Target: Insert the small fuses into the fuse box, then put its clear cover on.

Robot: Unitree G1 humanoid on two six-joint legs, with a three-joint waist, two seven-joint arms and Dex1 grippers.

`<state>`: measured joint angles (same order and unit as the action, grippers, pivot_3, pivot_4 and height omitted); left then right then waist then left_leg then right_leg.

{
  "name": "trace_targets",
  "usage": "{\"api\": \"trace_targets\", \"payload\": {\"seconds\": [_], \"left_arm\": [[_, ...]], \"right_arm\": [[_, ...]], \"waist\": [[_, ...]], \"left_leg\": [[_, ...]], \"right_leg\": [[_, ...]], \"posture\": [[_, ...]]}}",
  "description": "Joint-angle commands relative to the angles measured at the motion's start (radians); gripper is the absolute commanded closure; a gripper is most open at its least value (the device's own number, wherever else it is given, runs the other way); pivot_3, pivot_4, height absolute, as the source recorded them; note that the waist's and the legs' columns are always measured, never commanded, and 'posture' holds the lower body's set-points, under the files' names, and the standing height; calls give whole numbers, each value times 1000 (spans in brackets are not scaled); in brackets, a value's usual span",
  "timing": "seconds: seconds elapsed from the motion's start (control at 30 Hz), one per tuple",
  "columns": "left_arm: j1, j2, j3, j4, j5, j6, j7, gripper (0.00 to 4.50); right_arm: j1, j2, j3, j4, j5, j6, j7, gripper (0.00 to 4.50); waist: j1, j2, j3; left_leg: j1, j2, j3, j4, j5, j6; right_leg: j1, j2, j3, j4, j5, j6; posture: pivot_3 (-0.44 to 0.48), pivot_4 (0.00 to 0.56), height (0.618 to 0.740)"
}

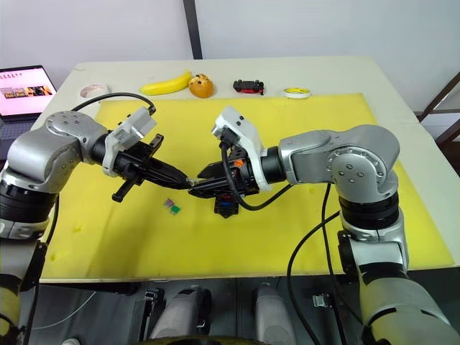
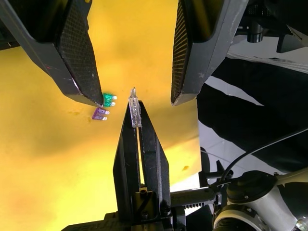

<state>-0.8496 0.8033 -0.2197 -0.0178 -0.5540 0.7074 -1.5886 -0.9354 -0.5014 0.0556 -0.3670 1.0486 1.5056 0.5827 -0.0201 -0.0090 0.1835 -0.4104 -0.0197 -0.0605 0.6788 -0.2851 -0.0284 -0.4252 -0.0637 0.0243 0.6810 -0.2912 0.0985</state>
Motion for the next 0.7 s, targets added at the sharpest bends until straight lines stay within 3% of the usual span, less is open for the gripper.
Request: {"api": "trace_targets", "payload": {"seconds": [0.03, 0.2, 0.23, 0.3, 0.4, 0.43, 0.7], "left_arm": [[-2, 8, 20, -20, -1, -13, -4, 4500], [0, 9, 20, -22, -1, -14, -4, 4500], [1, 9, 21, -22, -1, -14, -4, 4500], [4, 9, 20, -23, 1, -16, -4, 4500], [6, 10, 20, -24, 2, -17, -4, 4500], [6, 10, 20, -24, 2, -17, -4, 4500], [4, 13, 20, -27, 4, -14, -1, 4500]], "right_arm": [[-34, 11, -37, -4, 24, 6, -6, 2154], [-36, 17, -40, -3, 30, 13, -13, 2154], [-37, 18, -40, -2, 31, 13, -14, 2554], [-38, 18, -42, 1, 32, 13, -14, 2923], [-39, 16, -42, 4, 34, 12, -15, 4282], [-39, 16, -43, 5, 35, 13, -16, 4409], [-32, 1, -29, -6, 23, 2, -11, 4409]], "waist": [[0, 0, 0], [0, 0, 0], [0, 0, 0], [0, 0, 0], [0, 0, 0], [0, 0, 0], [0, 0, 0]], "left_leg": [[0, 0, 0, 0, 0, 0], [0, 0, 0, 0, 0, 0], [0, 0, 0, 0, 0, 0], [0, 0, 0, 0, 0, 0], [0, 0, 0, 0, 0, 0], [0, 0, 0, 0, 0, 0], [0, 0, 0, 0, 0, 0]], "right_leg": [[0, 0, 0, 0, 0, 0], [0, 0, 0, 0, 0, 0], [0, 0, 0, 0, 0, 0], [0, 0, 0, 0, 0, 0], [0, 0, 0, 0, 0, 0], [0, 0, 0, 0, 0, 0], [0, 0, 0, 0, 0, 0]], "posture": [[0, 150, 740], [0, 150, 740], [0, 150, 740], [0, 150, 740], [0, 150, 740], [0, 150, 740], [0, 150, 740]]}}
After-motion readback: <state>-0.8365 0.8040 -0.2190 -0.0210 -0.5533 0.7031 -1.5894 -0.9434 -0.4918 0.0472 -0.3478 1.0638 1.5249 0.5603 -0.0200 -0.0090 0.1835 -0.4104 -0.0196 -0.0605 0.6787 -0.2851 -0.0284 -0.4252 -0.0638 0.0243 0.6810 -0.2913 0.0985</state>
